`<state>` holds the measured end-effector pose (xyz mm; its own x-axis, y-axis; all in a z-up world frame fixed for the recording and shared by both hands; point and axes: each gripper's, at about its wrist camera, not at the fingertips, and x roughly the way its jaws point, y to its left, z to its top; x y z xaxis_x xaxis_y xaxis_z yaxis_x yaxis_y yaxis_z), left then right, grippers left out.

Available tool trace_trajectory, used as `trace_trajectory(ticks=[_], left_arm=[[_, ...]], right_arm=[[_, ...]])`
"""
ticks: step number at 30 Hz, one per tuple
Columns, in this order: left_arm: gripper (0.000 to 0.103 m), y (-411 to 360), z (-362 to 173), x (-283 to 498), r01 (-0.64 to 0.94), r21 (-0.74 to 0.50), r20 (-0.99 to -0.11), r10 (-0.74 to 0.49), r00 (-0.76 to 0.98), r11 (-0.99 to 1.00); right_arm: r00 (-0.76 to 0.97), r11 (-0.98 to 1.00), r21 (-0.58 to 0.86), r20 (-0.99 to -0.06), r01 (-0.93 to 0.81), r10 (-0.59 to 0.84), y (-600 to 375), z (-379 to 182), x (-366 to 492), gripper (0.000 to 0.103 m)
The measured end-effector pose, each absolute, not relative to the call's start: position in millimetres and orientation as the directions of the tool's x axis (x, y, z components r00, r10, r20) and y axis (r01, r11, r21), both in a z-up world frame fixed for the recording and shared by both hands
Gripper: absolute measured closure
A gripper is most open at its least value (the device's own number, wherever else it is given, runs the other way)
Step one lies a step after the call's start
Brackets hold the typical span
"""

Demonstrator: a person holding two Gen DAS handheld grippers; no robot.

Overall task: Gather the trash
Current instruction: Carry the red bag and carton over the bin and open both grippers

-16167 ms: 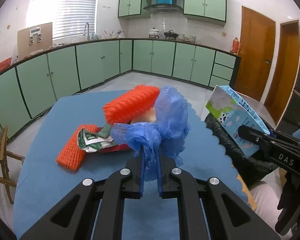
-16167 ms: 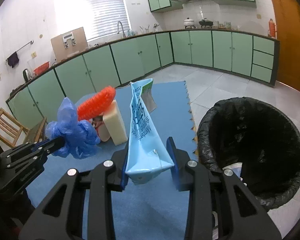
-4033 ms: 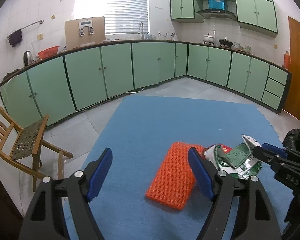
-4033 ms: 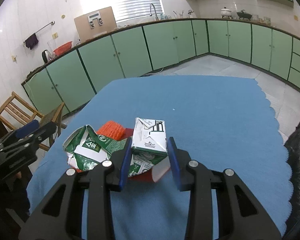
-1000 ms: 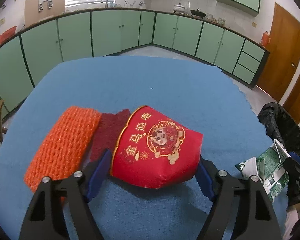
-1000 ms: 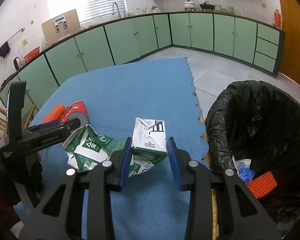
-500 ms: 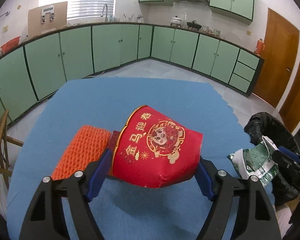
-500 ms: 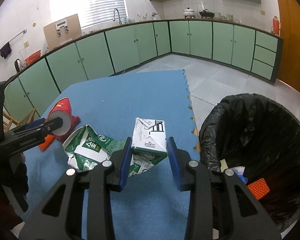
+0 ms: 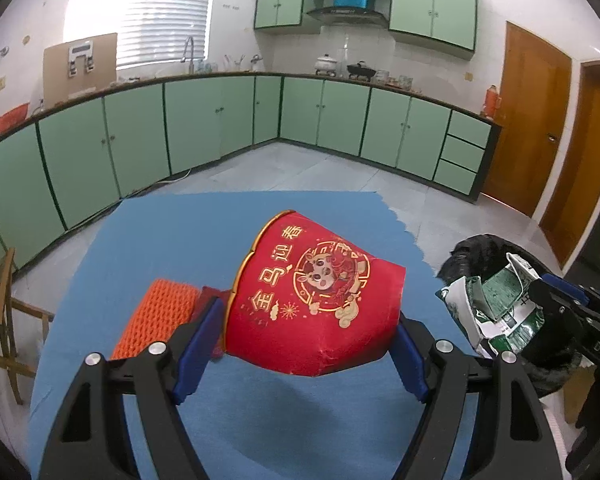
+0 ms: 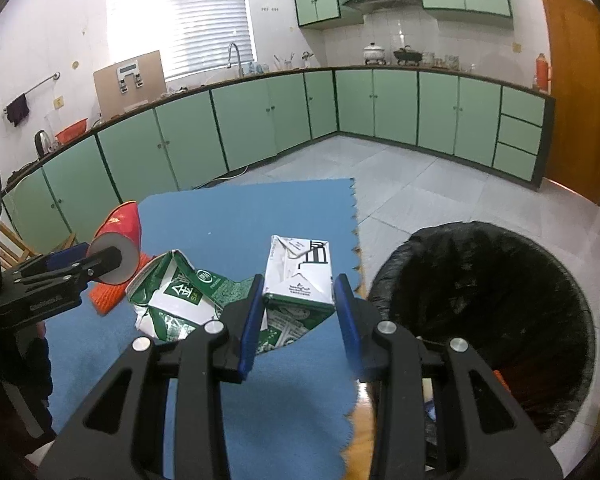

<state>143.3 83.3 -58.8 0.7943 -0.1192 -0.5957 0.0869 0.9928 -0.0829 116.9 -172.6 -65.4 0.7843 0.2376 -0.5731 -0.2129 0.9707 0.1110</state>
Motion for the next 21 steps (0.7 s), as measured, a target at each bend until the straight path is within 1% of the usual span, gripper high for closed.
trace_trajectory(ticks=[11,21], left_arm=[[0.027,33,-40,135,0.172,-0.087,-0.571,-0.191,0.798,0.981],[0.027,-24,-33,141,0.270,-0.095,-0.553,-0.277,0.786,0.958]], right_arm=[[0.827,0.987,0.102,-0.540,-0.121,0.157,-232,-47,98,0.069],[0.845,0.996,0.088,-0.530,-0.029,0.072,-281,-45,84,0.069]])
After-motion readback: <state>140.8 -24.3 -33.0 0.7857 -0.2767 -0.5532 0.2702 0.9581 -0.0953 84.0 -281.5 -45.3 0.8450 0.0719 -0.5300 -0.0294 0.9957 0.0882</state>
